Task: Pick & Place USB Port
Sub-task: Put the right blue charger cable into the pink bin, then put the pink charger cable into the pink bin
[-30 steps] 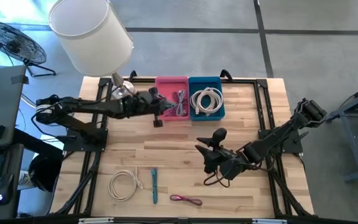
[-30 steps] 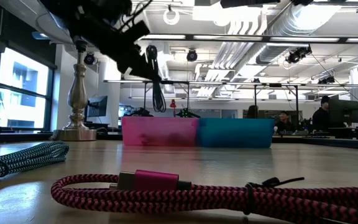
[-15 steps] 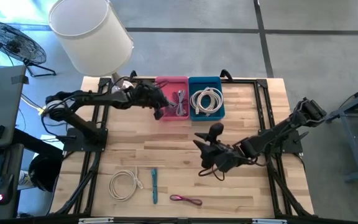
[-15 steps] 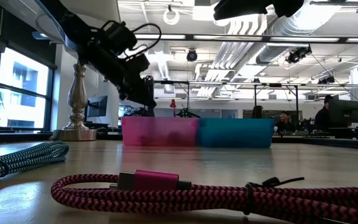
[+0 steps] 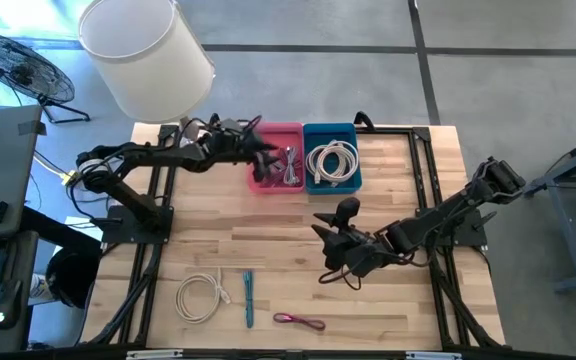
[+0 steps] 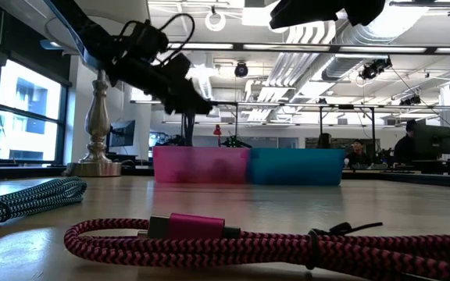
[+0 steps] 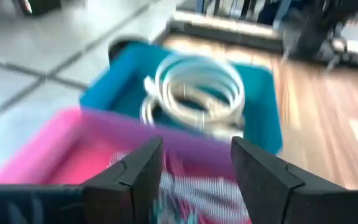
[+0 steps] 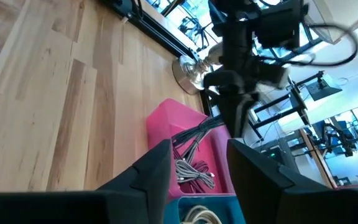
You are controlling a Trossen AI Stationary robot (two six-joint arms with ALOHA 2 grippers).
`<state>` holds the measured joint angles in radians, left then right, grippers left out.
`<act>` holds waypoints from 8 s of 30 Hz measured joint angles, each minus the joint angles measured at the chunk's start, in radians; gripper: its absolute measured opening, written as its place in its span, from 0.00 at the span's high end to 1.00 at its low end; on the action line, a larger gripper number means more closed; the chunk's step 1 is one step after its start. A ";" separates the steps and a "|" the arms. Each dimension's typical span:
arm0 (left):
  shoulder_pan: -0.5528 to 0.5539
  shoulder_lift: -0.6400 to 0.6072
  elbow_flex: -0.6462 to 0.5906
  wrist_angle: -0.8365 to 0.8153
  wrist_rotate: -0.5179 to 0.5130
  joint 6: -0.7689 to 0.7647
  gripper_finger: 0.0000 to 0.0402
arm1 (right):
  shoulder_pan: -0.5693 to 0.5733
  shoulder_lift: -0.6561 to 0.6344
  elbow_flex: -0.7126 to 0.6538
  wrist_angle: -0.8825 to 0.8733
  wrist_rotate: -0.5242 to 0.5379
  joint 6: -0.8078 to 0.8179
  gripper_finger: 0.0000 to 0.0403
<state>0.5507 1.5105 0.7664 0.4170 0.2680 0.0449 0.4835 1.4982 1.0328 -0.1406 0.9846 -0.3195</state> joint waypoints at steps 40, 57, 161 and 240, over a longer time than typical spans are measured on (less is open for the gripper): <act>-0.840 -0.274 0.971 -1.487 -0.677 0.152 0.52 | 0.068 0.000 0.000 -0.108 -0.524 0.429 0.65; -1.173 -0.428 0.666 -1.893 -1.046 -0.500 0.52 | 0.121 0.111 0.000 0.017 -0.760 0.702 0.67; -1.173 -0.258 0.554 -1.766 -1.060 -0.459 0.70 | 0.179 0.605 0.678 -0.794 -0.572 0.970 1.00; -0.878 -0.281 0.043 0.105 -0.174 0.351 0.42 | 0.215 0.535 0.974 -0.907 0.570 0.503 1.00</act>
<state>-0.3271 1.2299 0.8093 0.5220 0.0940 0.3959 0.6990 2.0331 2.0064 -1.0478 1.5543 0.1834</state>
